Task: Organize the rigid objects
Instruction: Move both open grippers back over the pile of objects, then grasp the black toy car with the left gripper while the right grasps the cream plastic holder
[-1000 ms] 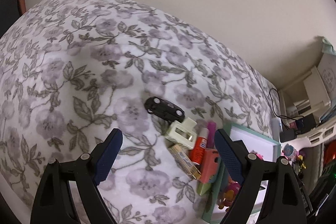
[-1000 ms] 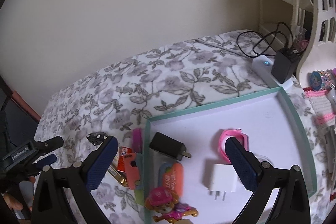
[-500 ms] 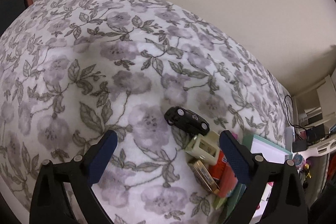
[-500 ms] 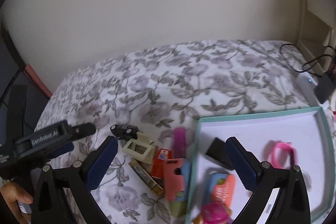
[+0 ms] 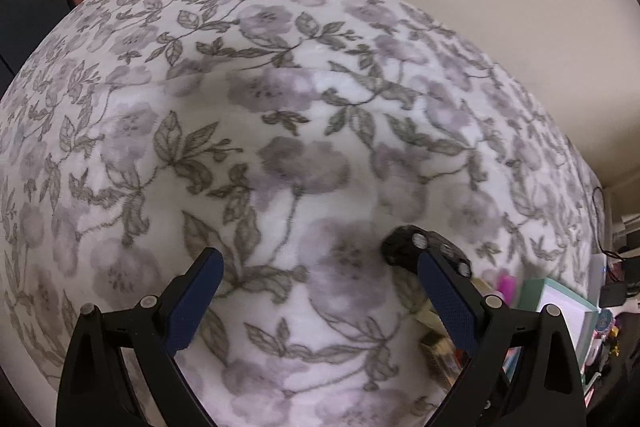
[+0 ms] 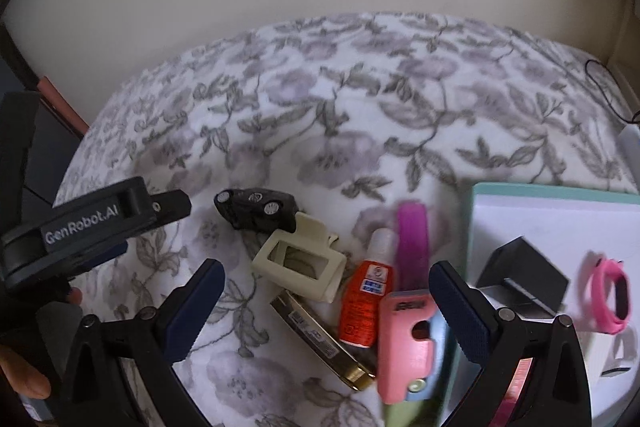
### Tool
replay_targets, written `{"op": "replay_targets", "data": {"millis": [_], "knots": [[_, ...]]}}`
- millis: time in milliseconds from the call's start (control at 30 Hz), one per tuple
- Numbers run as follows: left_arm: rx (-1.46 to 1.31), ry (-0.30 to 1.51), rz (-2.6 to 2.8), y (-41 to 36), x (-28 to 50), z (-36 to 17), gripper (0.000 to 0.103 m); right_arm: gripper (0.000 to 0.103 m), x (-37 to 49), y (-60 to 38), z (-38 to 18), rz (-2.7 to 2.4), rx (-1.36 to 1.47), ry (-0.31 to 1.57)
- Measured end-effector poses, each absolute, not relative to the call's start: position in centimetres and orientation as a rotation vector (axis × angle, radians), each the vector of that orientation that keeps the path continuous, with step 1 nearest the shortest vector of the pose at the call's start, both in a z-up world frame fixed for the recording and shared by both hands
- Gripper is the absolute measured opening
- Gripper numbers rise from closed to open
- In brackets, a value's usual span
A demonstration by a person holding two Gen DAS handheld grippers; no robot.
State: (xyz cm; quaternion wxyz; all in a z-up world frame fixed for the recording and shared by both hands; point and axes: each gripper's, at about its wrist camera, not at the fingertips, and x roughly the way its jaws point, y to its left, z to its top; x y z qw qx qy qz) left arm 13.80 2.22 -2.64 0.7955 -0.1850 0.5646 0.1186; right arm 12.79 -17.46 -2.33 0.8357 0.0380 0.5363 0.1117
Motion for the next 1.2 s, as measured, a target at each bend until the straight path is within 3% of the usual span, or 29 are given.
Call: {"op": "replay_targets", "data": {"millis": [233, 500, 633, 800, 967, 1200], "knots": [[-0.392, 1.247, 0.269, 3.2, 14.8, -4.0, 0.098, 0.103, 13.6, -16.1, -3.5, 0.208, 0.065, 1.164], [-0.389, 1.261, 0.262, 3.4, 14.9, -4.5, 0.098, 0.090, 14.0, -14.3, -3.8, 0.207, 0.015, 1.163], [-0.402, 1.258, 0.253, 3.6, 14.9, -4.5, 0.098, 0.078, 14.0, -13.5, -3.8, 0.218, -0.001, 1.165], [-0.425, 1.260, 0.232, 3.7, 14.8, -4.6, 0.098, 0.075, 14.0, -13.2, -4.4, 0.205, -0.011, 1.181], [-0.444, 1.260, 0.200, 3.1, 15.1, -4.8, 0.098, 0.061, 14.2, -13.8, -4.7, 0.186, 0.004, 1.184], [-0.482, 1.242, 0.145, 2.4, 15.6, -4.7, 0.098, 0.061, 14.4, -14.8, -4.0, 0.191, 0.038, 1.174]]}}
